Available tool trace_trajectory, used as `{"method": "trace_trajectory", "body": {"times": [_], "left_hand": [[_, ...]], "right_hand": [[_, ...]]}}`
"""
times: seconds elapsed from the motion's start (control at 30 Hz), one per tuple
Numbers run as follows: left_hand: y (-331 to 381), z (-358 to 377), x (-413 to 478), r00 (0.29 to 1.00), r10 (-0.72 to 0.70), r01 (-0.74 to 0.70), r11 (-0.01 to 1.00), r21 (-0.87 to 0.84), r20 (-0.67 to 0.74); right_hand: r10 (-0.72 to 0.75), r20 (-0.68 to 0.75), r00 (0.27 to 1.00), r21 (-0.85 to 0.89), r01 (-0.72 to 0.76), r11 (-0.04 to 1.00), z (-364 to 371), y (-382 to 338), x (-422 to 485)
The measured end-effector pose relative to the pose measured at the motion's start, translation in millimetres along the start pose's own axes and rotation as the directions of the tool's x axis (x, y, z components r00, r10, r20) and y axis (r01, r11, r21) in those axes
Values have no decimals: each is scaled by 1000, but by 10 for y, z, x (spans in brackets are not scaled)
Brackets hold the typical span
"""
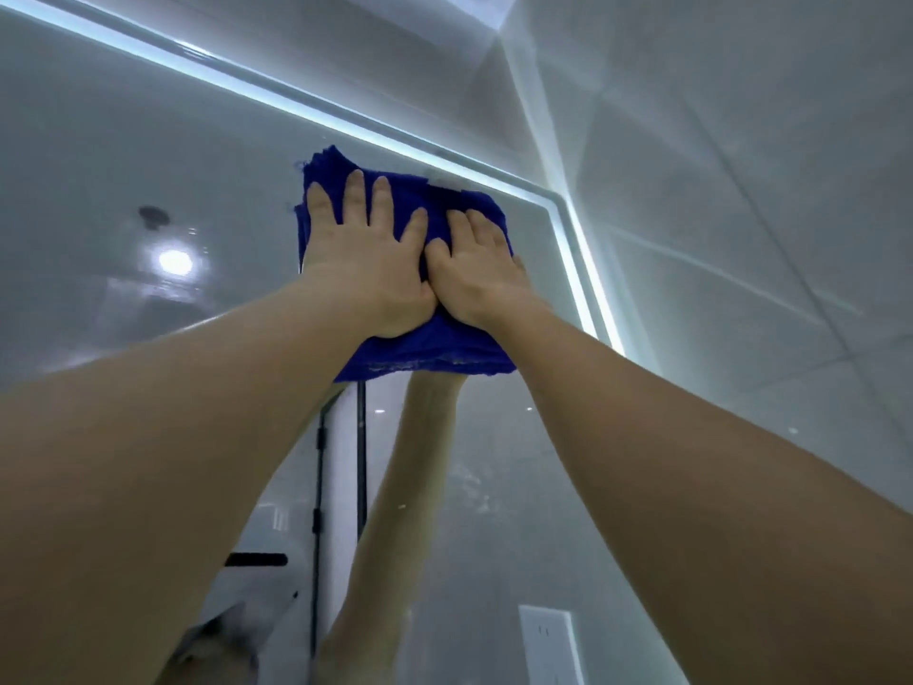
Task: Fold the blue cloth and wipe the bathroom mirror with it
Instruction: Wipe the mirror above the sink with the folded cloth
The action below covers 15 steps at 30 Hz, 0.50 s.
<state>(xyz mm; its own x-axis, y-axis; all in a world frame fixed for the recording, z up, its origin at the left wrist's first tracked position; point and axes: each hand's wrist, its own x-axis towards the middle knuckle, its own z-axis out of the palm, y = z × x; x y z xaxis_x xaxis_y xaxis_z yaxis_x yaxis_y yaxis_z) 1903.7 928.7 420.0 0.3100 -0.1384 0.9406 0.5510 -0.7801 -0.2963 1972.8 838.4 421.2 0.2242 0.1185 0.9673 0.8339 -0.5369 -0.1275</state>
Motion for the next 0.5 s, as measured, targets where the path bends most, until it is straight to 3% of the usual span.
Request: {"method": "trace_trajectory", "body": {"times": [0.27, 0.5], "left_hand": [[1022, 205, -35, 988, 155, -155, 988, 1, 8], [1426, 302, -220, 978, 208, -208, 978, -13, 17]], "right_hand": [[165, -36, 986, 37, -163, 986, -69, 1012, -428], [241, -12, 970, 20, -241, 970, -69, 1347, -792]]}}
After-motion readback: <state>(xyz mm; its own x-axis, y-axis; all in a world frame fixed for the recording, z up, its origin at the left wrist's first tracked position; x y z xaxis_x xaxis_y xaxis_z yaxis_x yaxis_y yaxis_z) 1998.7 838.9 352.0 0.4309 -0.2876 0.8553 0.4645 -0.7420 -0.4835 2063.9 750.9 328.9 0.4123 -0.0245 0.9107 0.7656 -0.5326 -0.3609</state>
